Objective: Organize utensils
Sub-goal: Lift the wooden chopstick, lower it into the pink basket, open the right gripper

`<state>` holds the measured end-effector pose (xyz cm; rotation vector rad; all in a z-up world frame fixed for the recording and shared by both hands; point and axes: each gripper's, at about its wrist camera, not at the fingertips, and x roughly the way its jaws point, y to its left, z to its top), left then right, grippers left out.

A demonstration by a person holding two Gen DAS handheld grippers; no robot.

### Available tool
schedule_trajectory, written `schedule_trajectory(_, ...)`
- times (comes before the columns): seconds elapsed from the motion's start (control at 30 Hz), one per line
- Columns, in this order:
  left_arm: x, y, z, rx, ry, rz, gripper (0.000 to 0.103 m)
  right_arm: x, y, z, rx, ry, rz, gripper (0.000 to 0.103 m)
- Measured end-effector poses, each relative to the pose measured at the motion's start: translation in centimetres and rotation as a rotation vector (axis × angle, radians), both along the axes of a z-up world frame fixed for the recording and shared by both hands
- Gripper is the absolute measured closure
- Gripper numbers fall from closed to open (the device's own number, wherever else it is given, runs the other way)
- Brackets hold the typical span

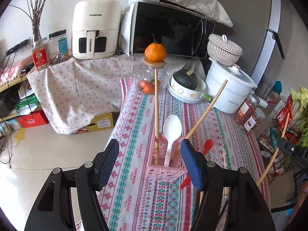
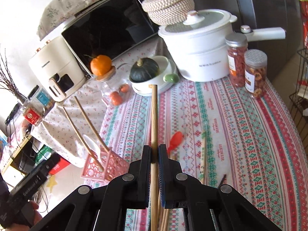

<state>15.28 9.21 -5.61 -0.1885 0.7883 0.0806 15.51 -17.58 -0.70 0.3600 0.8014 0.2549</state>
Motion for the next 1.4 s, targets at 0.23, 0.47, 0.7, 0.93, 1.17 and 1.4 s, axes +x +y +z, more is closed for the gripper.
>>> schedule_trajectory(0.23, -1.1, 2.5, -2.6, -0.055, 0.124, 0.010, 0.026, -0.4, 3.5, 3.8, 0.036, -0.154, 0.011, 0.098)
schedule_trajectory(0.47, -0.4, 4.2, -4.8, -0.076, 0.212, 0.024, 0.026, 0.7, 8.4, 5.8, 0.021, -0.319, 0.008, 0.098)
schedule_trajectory(0.7, -0.3, 4.4, -5.4, -0.084, 0.246, 0.008, 0.026, 2.1, 13.0, 3.3, -0.077, -0.404, -0.015, 0.097)
schedule_trajectory(0.93, -0.4, 4.1, -5.2, -0.068, 0.238, -0.003, 0.026, 3.1, 13.9, -0.3, -0.129, -0.374, -0.030, 0.097)
schedule_trajectory(1.17, -0.4, 3.2, -5.2, -0.049, 0.235, -0.023, 0.026, 3.1, 13.6, -1.1, -0.087, -0.316, 0.013, 0.095)
schedule_trajectory(1.4, -0.8, 2.1, -4.3, -0.043, 0.175, -0.063, 0.025, 1.9, 11.5, 0.8, -0.050, -0.280, 0.050, 0.066)
